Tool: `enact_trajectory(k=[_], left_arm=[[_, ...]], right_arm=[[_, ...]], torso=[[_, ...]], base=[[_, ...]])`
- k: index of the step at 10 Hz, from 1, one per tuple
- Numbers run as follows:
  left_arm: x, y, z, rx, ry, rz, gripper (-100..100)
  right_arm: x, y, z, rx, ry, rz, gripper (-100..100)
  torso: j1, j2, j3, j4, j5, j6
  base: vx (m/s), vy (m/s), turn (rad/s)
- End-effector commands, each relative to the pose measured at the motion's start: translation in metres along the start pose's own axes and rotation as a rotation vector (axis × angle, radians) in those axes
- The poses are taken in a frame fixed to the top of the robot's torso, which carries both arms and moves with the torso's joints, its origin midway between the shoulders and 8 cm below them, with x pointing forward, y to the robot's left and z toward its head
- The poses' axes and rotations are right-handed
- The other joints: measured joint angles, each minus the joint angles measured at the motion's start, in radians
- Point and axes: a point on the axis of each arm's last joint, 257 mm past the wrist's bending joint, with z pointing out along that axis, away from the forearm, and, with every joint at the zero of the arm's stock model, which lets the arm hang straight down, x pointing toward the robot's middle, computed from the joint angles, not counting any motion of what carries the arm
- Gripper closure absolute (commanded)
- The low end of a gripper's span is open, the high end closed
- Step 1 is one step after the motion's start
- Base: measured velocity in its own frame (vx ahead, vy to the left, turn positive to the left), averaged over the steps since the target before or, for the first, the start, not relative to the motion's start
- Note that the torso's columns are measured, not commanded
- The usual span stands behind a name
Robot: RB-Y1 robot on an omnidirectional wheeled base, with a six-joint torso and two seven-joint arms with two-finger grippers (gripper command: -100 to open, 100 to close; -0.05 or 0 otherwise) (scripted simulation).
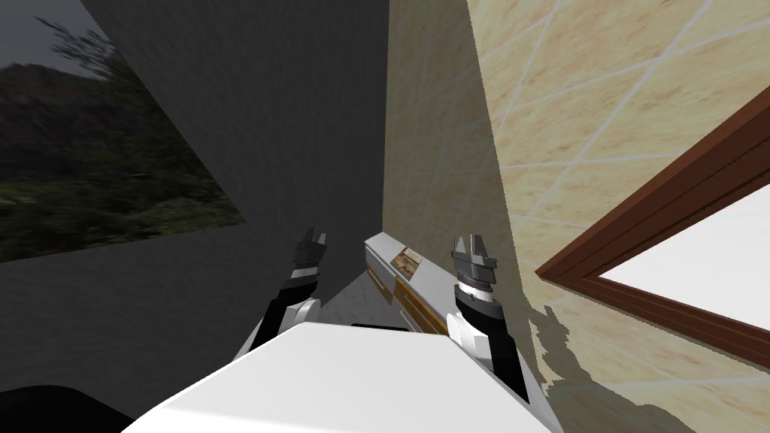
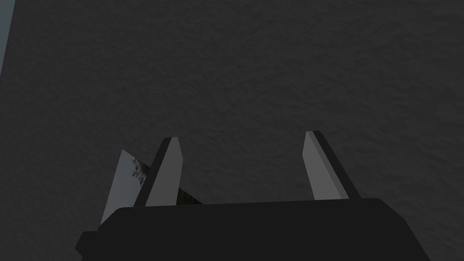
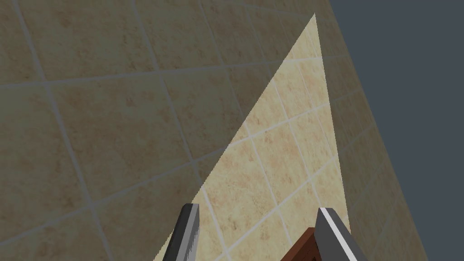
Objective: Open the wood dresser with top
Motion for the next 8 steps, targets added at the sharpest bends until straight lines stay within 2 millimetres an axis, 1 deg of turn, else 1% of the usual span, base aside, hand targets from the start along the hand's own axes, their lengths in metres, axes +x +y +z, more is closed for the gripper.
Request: enact_trajectory(k=[1, 2, 3, 4, 5, 7, 8], left_arm=[[0.0, 0.0, 0.0, 0.0, 0.0, 0.0, 0], [0.0, 0.0, 0.0, 0.0, 0.0, 0.0, 0], [0.0, 0.0, 0.0, 0.0, 0.0, 0.0, 0], [0.0, 0.0, 0.0, 0.0, 0.0, 0.0, 0], [0.0, 0.0, 0.0, -0.001, 0.0, 0.0, 0], [0.0, 0.0, 0.0, -0.001, 0.0, 0.0, 0], [0.0, 0.0, 0.0, -0.001, 0.0, 0.0, 0]], right_arm=[[0.0, 0.0, 0.0, 0.0, 0.0, 0.0, 0], [0.0, 0.0, 0.0, 0.0, 0.0, 0.0, 0], [0.01, -0.007, -0.001, 0.019, 0.049, -0.013, -100], [0.018, -0.014, -0.002, 0.038, 0.084, -0.023, -100], [0.027, -0.023, -0.004, 0.062, 0.122, -0.036, -100], [0.049, -0.045, -0.012, 0.124, 0.2, -0.068, -100], [0.049, -0.045, -0.012, 0.124, 0.2, -0.068, -100]], torso=[[0.0, 0.074, -0.148, 0.074, 0.0, 0.0], [0.0, 0.148, -0.295, 0.148, 0.0, 0.0], [0.0, 0.221, -0.443, 0.221, 0.0, 0.0], [0.0, 0.255, -0.512, 0.254, 0.0, 0.0], [0.0, 0.264, -0.532, 0.264, 0.0, 0.0], [0.0, 0.267, -0.537, 0.268, 0.0, 0.0], [0.0, 0.267, -0.537, 0.268, 0.0, 0.0]], base=[[0.0, 0.0, 0.0], [0.0, 0.0, 0.0], [0.011, 0.003, 0.064], [0.011, 0.005, 0.079], [0.011, 0.007, 0.107], [0.025, 0.007, 0.135], [0.021, 0.003, 0.055]])
